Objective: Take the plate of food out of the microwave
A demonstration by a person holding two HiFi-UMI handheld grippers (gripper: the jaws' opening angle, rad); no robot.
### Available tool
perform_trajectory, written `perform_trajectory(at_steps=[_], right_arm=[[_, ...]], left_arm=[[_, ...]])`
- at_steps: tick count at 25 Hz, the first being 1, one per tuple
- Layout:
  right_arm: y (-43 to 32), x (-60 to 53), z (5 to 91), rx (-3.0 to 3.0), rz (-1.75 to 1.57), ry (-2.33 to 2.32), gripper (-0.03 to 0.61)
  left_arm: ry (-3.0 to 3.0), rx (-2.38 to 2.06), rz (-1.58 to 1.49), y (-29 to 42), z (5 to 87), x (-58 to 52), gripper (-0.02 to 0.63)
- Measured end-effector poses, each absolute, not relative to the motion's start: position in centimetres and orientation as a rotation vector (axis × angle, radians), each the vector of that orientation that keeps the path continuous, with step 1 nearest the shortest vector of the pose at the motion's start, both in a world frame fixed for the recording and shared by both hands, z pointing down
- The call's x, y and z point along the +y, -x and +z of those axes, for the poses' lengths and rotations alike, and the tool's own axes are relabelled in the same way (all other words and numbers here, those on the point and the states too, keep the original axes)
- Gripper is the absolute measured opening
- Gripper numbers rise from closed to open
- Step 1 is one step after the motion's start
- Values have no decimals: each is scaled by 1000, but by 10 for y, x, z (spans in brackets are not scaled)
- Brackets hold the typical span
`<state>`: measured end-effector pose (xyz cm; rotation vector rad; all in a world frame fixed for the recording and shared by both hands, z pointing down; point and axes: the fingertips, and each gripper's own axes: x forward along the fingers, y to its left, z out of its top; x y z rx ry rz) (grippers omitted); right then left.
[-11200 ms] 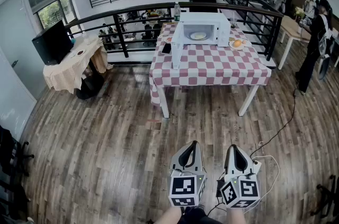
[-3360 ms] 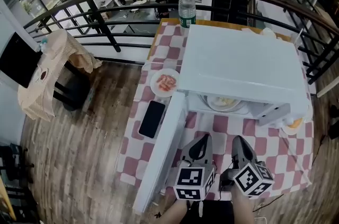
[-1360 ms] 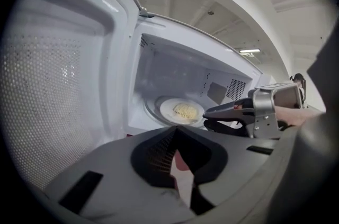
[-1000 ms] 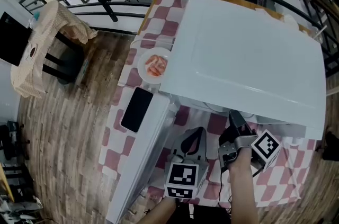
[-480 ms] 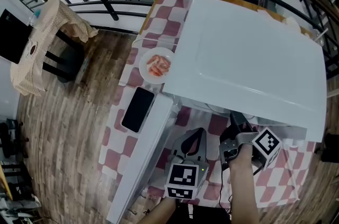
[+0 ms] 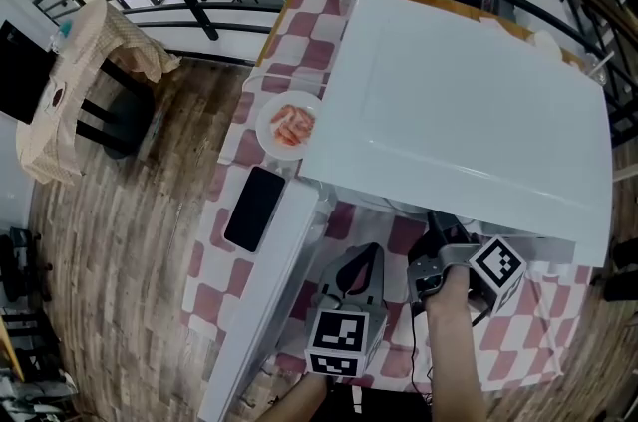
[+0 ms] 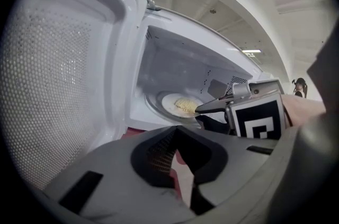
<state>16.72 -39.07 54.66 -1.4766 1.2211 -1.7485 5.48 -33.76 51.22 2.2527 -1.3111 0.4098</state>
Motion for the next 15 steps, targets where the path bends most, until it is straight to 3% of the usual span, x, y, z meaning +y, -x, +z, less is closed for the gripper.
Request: perform_trajectory(at_steps=[6, 15], right_arm=[[-172, -389, 549, 1181, -1725, 1470, 9], [-174, -376, 546, 1185, -1724, 1484, 9]], left_arm=[[-2246, -1311, 407, -52, 515, -338, 6], [-2226, -1290, 386, -52, 516, -335, 6]])
